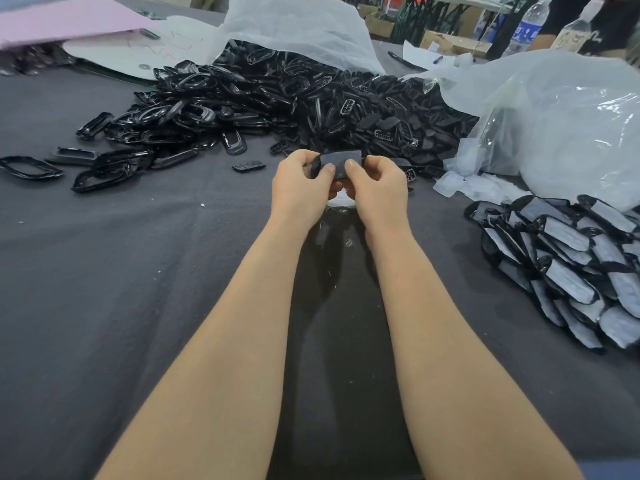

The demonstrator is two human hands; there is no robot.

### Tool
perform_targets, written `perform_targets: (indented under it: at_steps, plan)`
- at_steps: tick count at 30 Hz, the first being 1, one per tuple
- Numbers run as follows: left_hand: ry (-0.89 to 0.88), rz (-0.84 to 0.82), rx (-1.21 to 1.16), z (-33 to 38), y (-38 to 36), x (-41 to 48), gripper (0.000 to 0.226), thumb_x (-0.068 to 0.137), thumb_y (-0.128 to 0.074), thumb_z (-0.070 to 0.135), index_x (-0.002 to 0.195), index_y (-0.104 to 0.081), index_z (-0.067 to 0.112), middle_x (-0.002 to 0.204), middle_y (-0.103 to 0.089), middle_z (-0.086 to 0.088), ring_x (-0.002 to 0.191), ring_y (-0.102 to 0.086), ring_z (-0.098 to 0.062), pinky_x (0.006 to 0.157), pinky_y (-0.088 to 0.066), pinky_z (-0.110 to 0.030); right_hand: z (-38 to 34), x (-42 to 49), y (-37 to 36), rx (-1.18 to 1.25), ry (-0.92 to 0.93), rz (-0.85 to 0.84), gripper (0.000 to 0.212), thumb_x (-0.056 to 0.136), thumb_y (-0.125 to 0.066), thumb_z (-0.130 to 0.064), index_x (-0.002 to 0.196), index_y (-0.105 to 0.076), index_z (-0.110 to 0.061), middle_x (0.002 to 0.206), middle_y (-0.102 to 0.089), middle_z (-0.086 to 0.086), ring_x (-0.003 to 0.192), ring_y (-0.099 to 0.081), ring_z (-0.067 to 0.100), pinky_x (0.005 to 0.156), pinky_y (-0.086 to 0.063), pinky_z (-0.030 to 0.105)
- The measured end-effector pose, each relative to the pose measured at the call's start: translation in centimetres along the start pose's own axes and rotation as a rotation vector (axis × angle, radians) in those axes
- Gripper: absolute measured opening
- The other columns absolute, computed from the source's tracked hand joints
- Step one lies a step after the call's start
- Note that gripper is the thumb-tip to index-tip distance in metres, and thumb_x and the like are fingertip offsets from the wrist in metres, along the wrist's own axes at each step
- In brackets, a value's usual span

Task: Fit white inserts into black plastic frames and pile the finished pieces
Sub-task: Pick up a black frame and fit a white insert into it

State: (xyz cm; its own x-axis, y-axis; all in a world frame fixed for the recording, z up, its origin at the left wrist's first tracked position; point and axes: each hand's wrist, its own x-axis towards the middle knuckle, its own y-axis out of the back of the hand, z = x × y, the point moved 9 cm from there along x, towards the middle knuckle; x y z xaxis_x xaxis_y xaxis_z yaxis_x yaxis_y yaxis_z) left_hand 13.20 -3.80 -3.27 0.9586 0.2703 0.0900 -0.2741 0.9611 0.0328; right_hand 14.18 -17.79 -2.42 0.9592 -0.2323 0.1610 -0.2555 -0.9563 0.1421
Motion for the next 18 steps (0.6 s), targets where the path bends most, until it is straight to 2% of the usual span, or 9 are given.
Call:
perform_targets:
  at_steps: [2,6,11,13,16,17,18]
  plan:
    - [-0.004,-0.005,-0.008,0.1,-0.1,-0.1,0.013,0.096,-0.056,0.011,0.091,-0.056,0.023,0.088,-0.069,0.001,0.068,-0.067,-0.001,0.067,-0.056,-0.017,0.1,0.0,0.1,0.028,-0.011,-0.006,0.004,0.091,-0.060,-0.012,0.088,-0.058,-0.013,0.081,-0.063,-0.001,0.076,-0.060,0.012,0.078,-0.053,0.033]
    - [-0.001,0.000,0.004,0.1,0.1,-0.2,0.008,0.096,-0.056,0.012,0.096,-0.056,0.020,0.093,-0.070,-0.002,0.078,-0.068,-0.006,0.073,-0.058,-0.021,0.2,-0.1,0.1,0.117,-0.051,-0.033,0.013,0.091,-0.060,-0.009,0.080,-0.056,-0.016,0.079,-0.061,0.001,0.071,-0.058,0.009,0.065,-0.049,0.020]
    - [0.000,-0.002,0.017,0.2,0.1,-0.2,0.005,0.094,-0.061,0.017,0.098,-0.057,0.019,0.094,-0.070,-0.005,0.084,-0.070,-0.013,0.080,-0.059,-0.031,0.1,-0.2,0.0,0.119,-0.059,-0.032,0.004,0.092,-0.059,-0.010,0.095,-0.062,-0.010,0.084,-0.065,0.002,0.071,-0.061,0.008,0.062,-0.050,0.015]
    - [-0.002,-0.002,0.028,0.3,0.1,-0.2,0.006,0.094,-0.060,0.015,0.094,-0.057,0.020,0.093,-0.070,-0.005,0.084,-0.070,-0.014,0.081,-0.059,-0.035,0.1,-0.2,-0.1,0.089,-0.064,-0.030,0.012,0.092,-0.058,-0.011,0.103,-0.063,-0.009,0.087,-0.066,0.002,0.072,-0.061,0.007,0.065,-0.051,0.016]
    - [-0.001,0.008,0.024,0.2,0.1,-0.1,0.010,0.094,-0.059,0.014,0.090,-0.055,0.021,0.090,-0.070,-0.004,0.082,-0.070,-0.013,0.082,-0.059,-0.036,-0.4,-0.3,0.5,0.039,-0.006,0.040,0.013,0.091,-0.059,-0.011,0.103,-0.059,-0.013,0.090,-0.065,0.003,0.080,-0.064,0.015,0.082,-0.053,0.029]
    - [-0.001,0.014,0.022,0.2,0.2,-0.1,0.010,0.094,-0.059,0.013,0.089,-0.055,0.022,0.088,-0.070,-0.003,0.080,-0.070,-0.011,0.082,-0.059,-0.035,-0.9,-0.4,0.9,0.009,0.042,0.081,0.014,0.090,-0.060,-0.010,0.101,-0.056,-0.015,0.088,-0.065,0.002,0.082,-0.065,0.015,0.082,-0.052,0.026]
    - [-0.003,0.020,0.019,0.2,0.2,-0.1,0.011,0.094,-0.059,0.013,0.089,-0.055,0.022,0.087,-0.070,-0.002,0.077,-0.070,-0.008,0.081,-0.059,-0.034,-1.5,-0.6,1.2,-0.032,0.101,0.115,0.015,0.088,-0.061,-0.008,0.099,-0.054,-0.016,0.084,-0.063,-0.002,0.080,-0.064,0.007,0.078,-0.048,0.016]
